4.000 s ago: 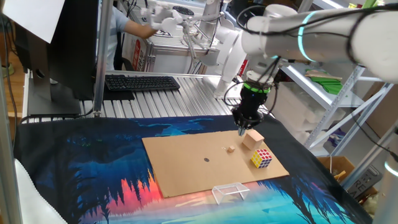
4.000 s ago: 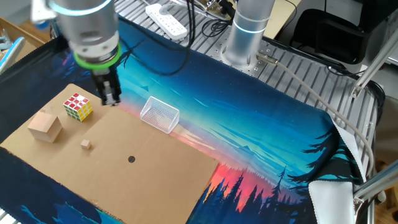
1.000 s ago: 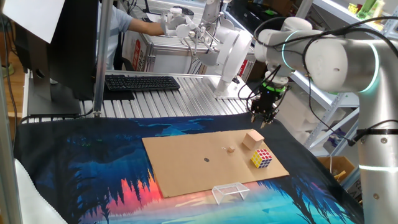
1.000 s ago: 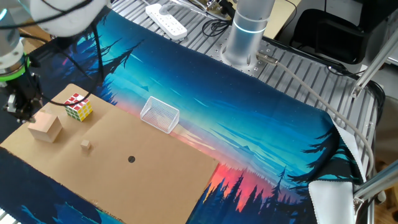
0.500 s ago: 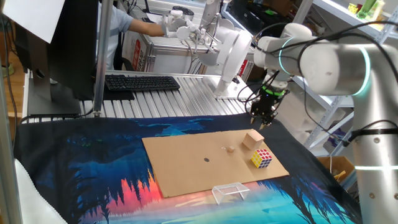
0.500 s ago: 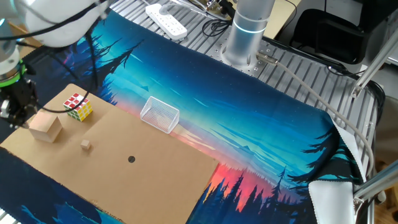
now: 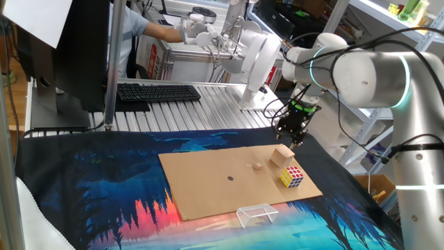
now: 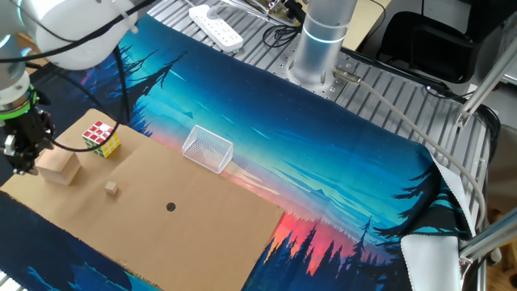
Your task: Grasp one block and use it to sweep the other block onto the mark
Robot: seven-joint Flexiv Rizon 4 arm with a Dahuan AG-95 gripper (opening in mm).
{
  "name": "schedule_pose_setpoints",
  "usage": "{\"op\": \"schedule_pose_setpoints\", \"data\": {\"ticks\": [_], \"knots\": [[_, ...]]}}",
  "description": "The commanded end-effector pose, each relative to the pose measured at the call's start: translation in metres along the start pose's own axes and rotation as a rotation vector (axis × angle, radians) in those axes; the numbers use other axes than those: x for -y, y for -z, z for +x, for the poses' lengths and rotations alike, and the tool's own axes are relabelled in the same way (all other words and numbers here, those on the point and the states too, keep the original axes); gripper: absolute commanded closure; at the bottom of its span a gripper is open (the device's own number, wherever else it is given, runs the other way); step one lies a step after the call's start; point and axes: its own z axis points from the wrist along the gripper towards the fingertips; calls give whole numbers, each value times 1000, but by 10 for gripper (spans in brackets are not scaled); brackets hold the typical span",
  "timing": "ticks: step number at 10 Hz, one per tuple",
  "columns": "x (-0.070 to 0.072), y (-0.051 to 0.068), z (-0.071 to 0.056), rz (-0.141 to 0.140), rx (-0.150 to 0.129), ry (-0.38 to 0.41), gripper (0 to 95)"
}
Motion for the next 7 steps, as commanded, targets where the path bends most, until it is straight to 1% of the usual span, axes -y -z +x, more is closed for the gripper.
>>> {"op": "schedule_pose_setpoints", "data": {"ticks": [1,3,4,7], "knots": [[-3,-3,-4,3,-15,-10,380],[-3,-8,-3,7,-21,-17,380],[-3,-10,-2,8,-24,-25,190],[0,-12,2,15,-21,-24,190]]}}
